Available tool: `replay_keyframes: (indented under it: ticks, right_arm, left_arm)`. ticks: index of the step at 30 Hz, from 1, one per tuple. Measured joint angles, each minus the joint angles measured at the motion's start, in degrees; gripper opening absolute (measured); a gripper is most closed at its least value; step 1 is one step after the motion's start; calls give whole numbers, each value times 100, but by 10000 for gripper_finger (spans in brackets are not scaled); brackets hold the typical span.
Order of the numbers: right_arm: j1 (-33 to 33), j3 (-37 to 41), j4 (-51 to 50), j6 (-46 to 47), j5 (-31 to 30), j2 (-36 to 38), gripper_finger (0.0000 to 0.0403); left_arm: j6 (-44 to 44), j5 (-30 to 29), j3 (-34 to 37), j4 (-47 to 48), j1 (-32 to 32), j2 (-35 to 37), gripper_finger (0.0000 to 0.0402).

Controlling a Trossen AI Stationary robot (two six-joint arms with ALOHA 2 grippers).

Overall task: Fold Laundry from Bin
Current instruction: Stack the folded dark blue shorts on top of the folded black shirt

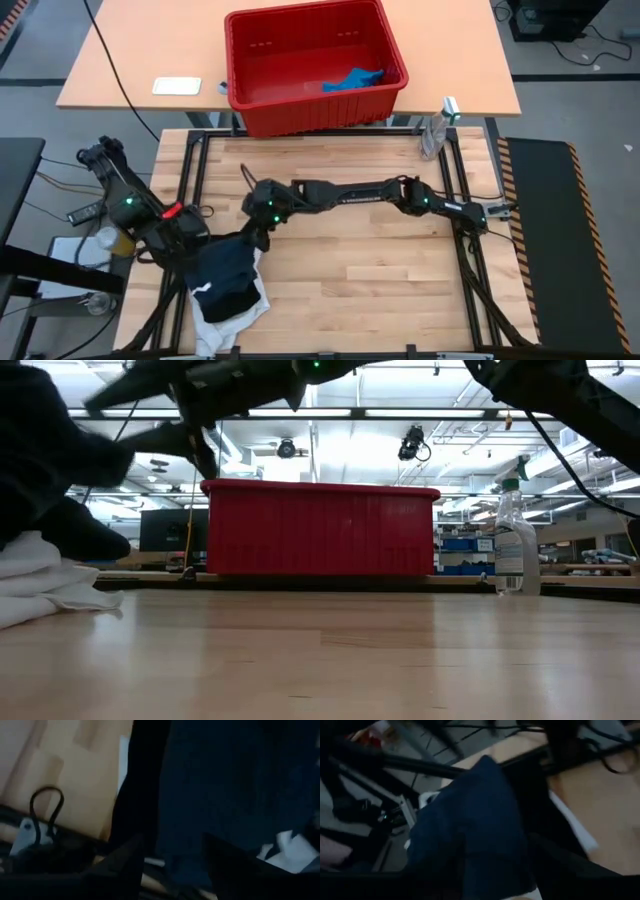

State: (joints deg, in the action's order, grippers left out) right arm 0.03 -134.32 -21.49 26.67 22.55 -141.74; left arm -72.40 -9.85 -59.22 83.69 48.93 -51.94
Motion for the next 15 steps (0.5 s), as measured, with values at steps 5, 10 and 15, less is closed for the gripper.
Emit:
replay_keyframes:
  ticks: [5, 10, 15]
  right_arm:
    - [-169, 0, -561, 143, -54, 164, 209]
    - [-127, 0, -1250, -480, -57, 463, 209]
    - [135, 0, -2177, -1066, -379, 738, 209]
  left_arm:
    - [216, -232, -9, -1295, -1, -49, 198]
    - [552, -91, 146, -2196, 15, -434, 198]
    - [656, -108, -126, -2018, -31, -588, 187]
